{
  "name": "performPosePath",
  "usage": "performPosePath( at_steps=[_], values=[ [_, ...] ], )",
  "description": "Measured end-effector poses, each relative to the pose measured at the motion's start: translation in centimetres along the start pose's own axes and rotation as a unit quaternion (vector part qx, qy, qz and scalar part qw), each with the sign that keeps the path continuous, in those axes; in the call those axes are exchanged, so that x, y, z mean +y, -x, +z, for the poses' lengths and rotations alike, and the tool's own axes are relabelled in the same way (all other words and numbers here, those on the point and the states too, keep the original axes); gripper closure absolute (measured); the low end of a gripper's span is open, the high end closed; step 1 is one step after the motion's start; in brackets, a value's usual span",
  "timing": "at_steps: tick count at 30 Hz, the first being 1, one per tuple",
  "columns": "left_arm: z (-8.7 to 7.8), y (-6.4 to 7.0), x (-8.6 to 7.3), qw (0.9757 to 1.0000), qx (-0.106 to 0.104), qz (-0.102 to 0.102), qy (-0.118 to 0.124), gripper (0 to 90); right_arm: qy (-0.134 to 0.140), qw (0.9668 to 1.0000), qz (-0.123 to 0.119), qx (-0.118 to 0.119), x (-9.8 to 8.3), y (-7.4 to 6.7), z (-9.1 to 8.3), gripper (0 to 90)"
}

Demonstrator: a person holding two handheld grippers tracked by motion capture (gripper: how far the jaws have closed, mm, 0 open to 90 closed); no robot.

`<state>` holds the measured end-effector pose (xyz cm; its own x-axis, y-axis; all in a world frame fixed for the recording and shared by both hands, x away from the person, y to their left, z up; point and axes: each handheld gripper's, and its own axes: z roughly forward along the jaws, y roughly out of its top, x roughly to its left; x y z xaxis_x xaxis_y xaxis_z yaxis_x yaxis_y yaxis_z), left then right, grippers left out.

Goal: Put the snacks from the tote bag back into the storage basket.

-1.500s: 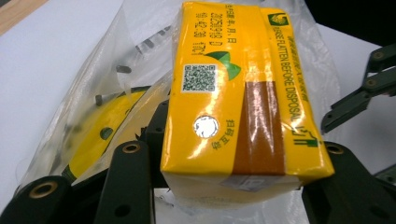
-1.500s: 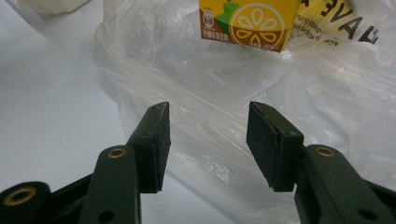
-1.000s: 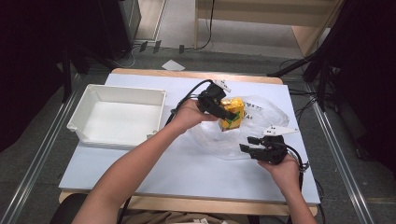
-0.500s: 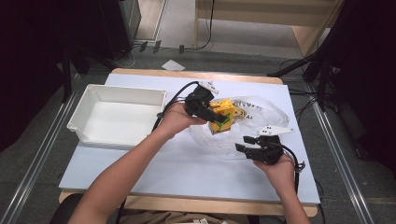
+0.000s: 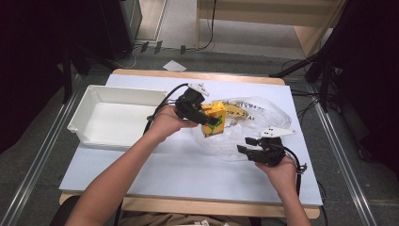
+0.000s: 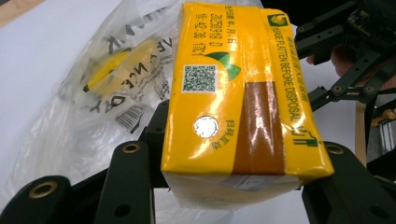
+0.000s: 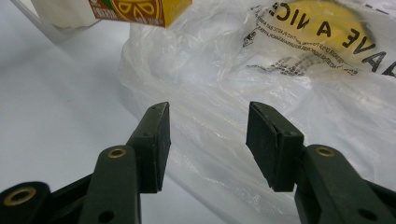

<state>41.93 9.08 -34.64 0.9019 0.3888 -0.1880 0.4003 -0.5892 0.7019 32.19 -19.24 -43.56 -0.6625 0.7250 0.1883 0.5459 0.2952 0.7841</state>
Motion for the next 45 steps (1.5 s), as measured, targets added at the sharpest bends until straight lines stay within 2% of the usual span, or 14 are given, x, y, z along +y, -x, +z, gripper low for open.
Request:
performPosePath(
  at_steps=[16,27,30,35,45],
  values=[
    [-1.7,-0.5,-0.9,1.0000,0.000,-0.001,-0.002,52.3,-0.006,0.9999,-0.001,0.010,0.0,-0.1,0.2,50.9],
    [-2.5,-1.0,-1.6,0.9999,0.007,-0.002,-0.009,52.3,-0.016,0.9997,-0.007,0.017,-0.2,-0.5,0.8,50.5],
    [-2.8,-1.0,-1.6,0.9998,0.016,0.000,-0.010,52.3,-0.018,0.9996,-0.007,0.019,-0.2,-0.5,0.8,50.5],
    [-3.4,-1.4,-1.8,0.9999,0.010,-0.006,-0.007,52.2,-0.016,0.9997,-0.004,0.020,-0.2,-0.4,0.8,50.5],
    [-4.6,-1.8,-2.2,1.0000,0.008,0.002,-0.002,52.2,-0.013,0.9996,-0.007,0.022,-0.1,-0.5,0.7,50.6]
  ],
)
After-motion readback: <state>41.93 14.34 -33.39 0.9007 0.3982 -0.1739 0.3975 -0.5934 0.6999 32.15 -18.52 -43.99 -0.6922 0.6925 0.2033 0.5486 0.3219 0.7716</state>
